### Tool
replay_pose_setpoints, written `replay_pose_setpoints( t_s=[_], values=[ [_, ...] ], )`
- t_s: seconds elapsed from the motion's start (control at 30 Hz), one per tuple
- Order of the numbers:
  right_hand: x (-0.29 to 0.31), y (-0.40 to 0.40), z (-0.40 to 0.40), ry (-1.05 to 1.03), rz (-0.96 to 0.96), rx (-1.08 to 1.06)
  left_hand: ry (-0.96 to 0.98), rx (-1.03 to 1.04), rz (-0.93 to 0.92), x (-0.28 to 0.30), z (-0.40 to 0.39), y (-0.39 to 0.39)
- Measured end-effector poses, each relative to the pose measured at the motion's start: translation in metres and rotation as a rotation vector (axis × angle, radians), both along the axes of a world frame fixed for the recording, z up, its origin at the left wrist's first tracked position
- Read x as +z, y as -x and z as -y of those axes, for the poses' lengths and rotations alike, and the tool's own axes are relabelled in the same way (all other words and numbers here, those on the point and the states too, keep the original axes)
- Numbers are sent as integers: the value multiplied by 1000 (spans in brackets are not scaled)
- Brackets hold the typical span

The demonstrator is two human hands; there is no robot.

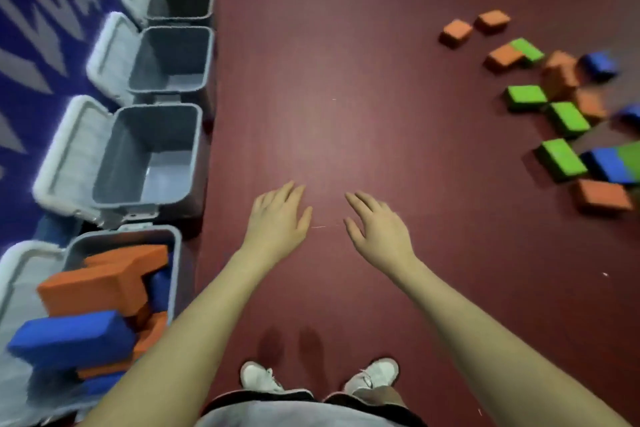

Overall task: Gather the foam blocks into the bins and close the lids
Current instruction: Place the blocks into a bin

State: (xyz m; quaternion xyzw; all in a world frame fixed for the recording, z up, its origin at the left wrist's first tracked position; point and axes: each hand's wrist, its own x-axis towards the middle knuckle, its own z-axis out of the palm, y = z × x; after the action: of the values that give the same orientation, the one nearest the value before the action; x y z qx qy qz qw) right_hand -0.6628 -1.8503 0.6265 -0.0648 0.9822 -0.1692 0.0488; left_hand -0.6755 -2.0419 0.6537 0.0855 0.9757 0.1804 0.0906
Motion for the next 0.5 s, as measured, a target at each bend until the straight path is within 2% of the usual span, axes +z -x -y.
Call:
replay_pose_setpoints(
  t_s=[0.3, 0.5],
  values=[
    [16, -102, -302, -35, -61, -596, -28, -622, -61, 14, -340, 1],
    [30, -174, -432, -73, -107, -929, -44, -967, -126, 25, -515, -29]
  ],
)
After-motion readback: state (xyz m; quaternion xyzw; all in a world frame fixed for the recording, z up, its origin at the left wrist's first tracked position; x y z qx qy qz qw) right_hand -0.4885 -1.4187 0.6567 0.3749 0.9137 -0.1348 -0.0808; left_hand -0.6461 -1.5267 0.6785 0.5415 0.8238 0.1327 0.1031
